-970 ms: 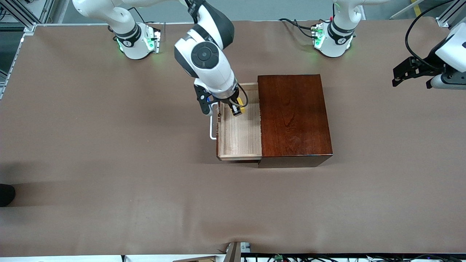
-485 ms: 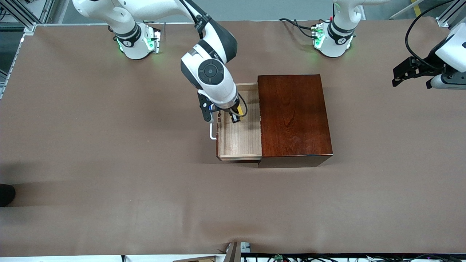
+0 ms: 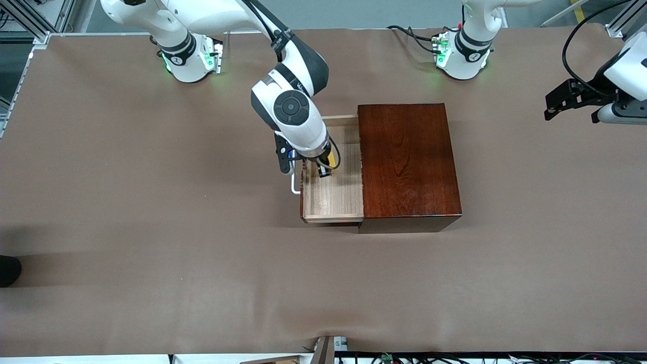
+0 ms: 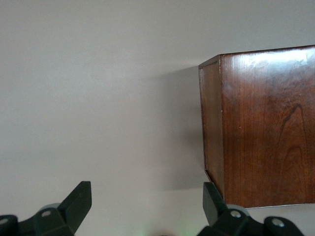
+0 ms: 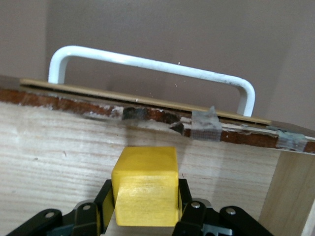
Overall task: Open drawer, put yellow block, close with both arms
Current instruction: 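Lower the cube into the drawer and open the right gripper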
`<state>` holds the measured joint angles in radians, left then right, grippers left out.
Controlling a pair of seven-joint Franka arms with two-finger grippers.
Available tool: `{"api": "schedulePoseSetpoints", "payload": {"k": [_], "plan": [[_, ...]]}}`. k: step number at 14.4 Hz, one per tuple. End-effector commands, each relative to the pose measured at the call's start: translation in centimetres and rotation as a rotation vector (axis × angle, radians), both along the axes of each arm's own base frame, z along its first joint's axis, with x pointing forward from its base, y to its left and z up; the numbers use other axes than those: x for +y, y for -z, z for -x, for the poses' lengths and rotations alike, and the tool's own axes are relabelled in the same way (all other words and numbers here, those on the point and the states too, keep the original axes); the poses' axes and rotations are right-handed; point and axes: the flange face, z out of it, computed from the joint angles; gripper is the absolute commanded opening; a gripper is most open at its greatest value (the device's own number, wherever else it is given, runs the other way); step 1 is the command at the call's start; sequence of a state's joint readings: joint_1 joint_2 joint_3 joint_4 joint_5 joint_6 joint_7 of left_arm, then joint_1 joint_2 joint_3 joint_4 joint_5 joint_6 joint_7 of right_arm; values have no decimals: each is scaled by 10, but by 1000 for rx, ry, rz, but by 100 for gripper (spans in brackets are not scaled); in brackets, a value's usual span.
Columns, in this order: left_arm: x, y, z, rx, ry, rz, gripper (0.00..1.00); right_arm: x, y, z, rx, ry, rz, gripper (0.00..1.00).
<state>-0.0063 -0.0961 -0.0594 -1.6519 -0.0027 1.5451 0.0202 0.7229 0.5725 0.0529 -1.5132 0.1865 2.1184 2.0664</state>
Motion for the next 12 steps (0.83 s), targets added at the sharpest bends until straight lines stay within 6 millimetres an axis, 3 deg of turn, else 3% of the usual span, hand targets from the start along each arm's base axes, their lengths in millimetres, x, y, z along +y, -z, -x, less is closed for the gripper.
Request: {"api": "schedulePoseSetpoints", "payload": {"k": [1, 4, 7, 12], "plan": [[-4, 4, -2, 15, 6, 14, 100, 0, 5, 1, 5, 27, 23, 57], [-7, 7, -3, 21, 14, 13, 100, -3, 2, 2, 24, 23, 42, 100], [-12, 12, -10, 29, 32, 16, 100, -8, -16, -3, 16, -3, 87, 100], [-53, 17, -7, 39, 66, 13, 100, -38, -87, -52, -6, 64, 38, 100]]}}
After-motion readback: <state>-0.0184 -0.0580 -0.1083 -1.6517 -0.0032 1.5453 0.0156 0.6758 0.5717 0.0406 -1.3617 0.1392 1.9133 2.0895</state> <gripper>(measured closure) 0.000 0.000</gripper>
